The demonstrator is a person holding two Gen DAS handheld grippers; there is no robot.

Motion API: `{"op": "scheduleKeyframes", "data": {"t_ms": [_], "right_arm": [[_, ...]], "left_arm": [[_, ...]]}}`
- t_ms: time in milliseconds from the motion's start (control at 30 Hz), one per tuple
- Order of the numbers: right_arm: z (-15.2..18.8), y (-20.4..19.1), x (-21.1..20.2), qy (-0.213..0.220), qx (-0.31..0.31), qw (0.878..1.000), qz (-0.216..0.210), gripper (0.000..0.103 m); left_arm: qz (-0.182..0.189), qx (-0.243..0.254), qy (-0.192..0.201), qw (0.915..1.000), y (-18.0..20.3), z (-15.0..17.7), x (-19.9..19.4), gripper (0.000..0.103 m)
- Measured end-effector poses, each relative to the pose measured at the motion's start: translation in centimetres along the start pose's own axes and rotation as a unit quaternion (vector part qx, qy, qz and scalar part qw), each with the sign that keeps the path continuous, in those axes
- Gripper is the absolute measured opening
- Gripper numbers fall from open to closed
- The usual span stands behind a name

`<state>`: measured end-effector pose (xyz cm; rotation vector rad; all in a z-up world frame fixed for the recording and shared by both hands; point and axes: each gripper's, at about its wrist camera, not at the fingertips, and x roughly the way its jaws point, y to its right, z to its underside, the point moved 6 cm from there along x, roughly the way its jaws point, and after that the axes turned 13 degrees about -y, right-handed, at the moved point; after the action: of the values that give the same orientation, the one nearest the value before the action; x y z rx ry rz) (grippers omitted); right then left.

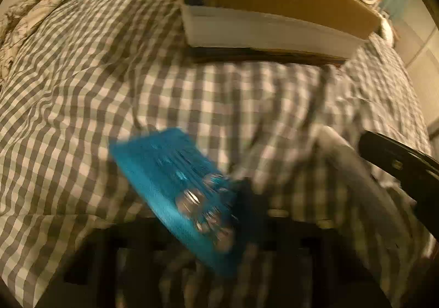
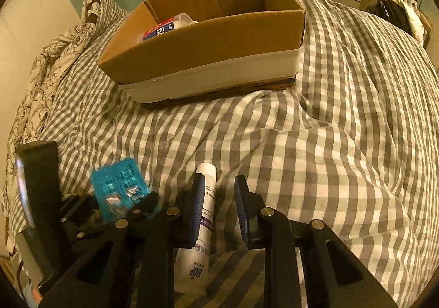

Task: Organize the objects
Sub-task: 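Grasp the teal blister pack with the left tool while the right tool grasps the white toothpaste tube, then lower the blister pack and toothpaste tube into the box and open both tools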

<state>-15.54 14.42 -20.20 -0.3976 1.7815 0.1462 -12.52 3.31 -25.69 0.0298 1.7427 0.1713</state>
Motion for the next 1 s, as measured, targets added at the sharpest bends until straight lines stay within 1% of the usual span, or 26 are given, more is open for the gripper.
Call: {"op": "scheduleKeyframes", "data": {"t_ms": [33, 133, 233, 333, 400, 467, 500, 567, 600, 633, 667, 700, 767, 867, 933, 1000], "right_arm": [[0.0, 0.1, 0.1, -0.003, 0.001, 1.0, 0.001, 0.022], [0.0, 0.3, 1.0, -0.021, 0.008, 1.0, 0.001, 0.023], [0.1, 0.2, 1.6, -0.033, 0.009, 0.999, 0.002, 0.023], [0.3, -0.5, 1.4, -0.032, -0.004, 0.999, -0.005, 0.023], [0.6, -1.4, 1.2, -0.033, -0.017, 0.999, -0.019, 0.03], [1.2, -2.8, 1.3, -0.039, -0.037, 0.998, -0.023, 0.055], [1.4, -3.3, 1.5, -0.045, -0.045, 0.998, -0.016, 0.057], [1.8, -4.3, 2.6, -0.063, -0.061, 0.996, 0.004, 0.057], [1.9, -4.6, 3.1, -0.071, -0.066, 0.995, 0.014, 0.057], [2.0, -4.6, 3.5, -0.076, -0.069, 0.994, 0.028, 0.047], [2.1, -4.6, 3.6, -0.078, -0.07, 0.994, 0.041, 0.027], [2.1, -4.6, 3.4, -0.075, -0.069, 0.994, 0.045, 0.024], [2.1, -4.6, 2.3, -0.052, -0.067, 0.996, 0.041, 0.02], [2.0, -4.4, -0.5, -0.001, -0.061, 0.997, 0.041, 0.02], [1.8, -4.1, -2.9, 0.031, -0.056, 0.997, 0.031, 0.02], [1.3, -3.8, -4.8, 0.053, -0.051, 0.997, 0.024, 0.02]], "left_arm": [[0.004, 0.007, -0.001, 1.0, 0.3, 0.3, -0.3, 0.019], [0.001, 0.022, 0.008, 0.9997, 0.6, 0.9, -1.2, 0.008], [0.003, 0.027, 0.021, 0.9994, 0.2, 1.1, -2.4, 0.007], [0.002, 0.023, 0.036, 0.9991, -0.8, 1.4, -3.5, 0.007], [0.003, 0.018, 0.045, 0.9988, -1.5, 1.6, -4.6, 0.007], [0.002, 0.012, 0.052, 0.9986, -2.4, 1.9, -5.3, 0.007], [0.002, 0.008, 0.055, 0.9984, -2.9, 2.0, -5.8, 0.007], [0.002, 0.001, 0.058, 0.9983, -4.0, 1.8, -6.1, 0.007], [0.003, -0.001, 0.059, 0.9982, -4.1, 2.2, -6.4, 0.007], [0.004, -0.002, 0.061, 0.9981, -4.3, 2.4, -6.7, 0.007], [0.004, -0.002, 0.063, 0.998, -4.4, 2.5, -6.9, 0.007], [0.004, -0.002, 0.065, 0.9979, -4.5, 2.7, -7.1, 0.007], [0.002, 0.001, 0.07, 0.9975, -4.4, 2.8, -7.7, 0.007], [-0.001, 0.008, 0.078, 0.9969, -4.3, 2.9, -8.6, 0.007], [-0.003, 0.017, 0.088, 0.9959, -3.9, 2.7, -9.5, 0.007], [-0.009, 0.028, 0.1, 0.9945, -3.3, 2.1, -10.5, 0.007]]}}
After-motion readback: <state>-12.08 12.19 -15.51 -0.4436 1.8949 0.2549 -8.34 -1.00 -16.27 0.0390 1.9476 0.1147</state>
